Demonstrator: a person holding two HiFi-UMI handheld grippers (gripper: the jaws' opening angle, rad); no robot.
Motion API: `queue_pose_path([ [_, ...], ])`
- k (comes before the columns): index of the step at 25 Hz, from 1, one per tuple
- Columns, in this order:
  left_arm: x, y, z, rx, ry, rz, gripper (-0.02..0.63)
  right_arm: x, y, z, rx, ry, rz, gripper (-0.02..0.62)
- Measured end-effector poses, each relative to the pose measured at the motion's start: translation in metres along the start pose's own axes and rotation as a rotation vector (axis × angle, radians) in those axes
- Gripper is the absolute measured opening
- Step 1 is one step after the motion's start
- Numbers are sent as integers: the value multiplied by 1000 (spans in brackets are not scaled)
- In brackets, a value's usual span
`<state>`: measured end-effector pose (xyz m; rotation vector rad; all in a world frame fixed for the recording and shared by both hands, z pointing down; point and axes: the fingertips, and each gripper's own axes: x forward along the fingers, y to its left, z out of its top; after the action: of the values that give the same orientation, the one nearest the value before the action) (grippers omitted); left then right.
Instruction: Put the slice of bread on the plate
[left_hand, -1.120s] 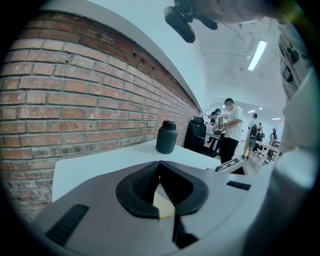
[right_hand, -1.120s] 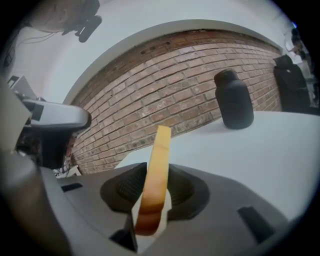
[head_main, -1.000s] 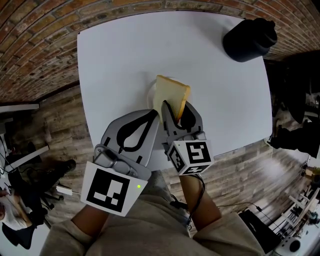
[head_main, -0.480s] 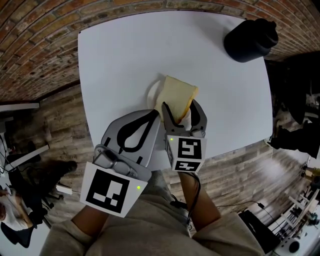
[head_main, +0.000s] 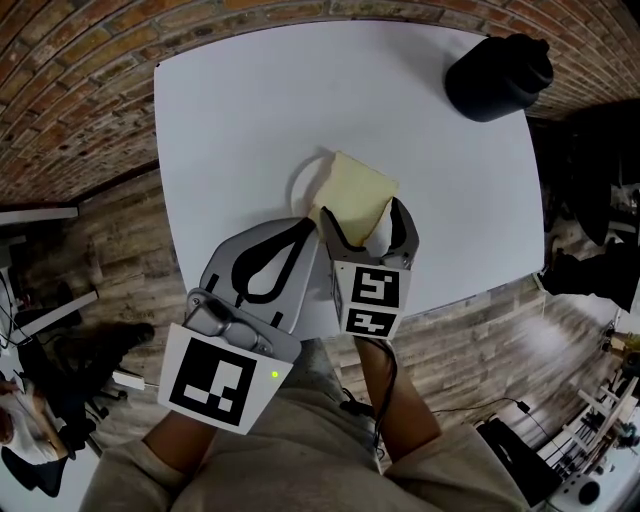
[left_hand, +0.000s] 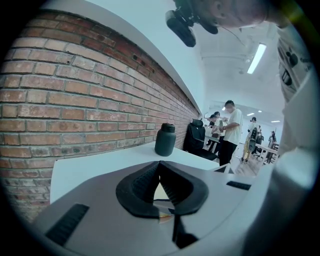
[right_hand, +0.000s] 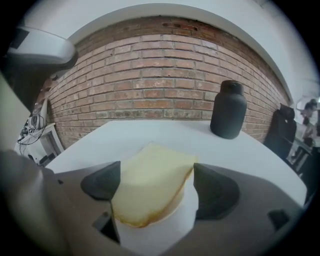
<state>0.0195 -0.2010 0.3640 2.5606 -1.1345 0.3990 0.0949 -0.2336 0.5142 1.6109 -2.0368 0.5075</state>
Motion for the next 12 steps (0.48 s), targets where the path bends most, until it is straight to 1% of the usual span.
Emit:
queue_pose_path([
  [2, -1, -1, 1, 1, -2, -2, 11, -1, -3, -1, 7, 5, -15, 447],
  [5, -3, 0, 1, 0, -6, -2, 11, -2, -4, -3, 27, 2, -15, 451],
  [12, -7, -1, 2, 6, -13, -4, 11, -10, -2, 14, 47, -78, -15, 451],
])
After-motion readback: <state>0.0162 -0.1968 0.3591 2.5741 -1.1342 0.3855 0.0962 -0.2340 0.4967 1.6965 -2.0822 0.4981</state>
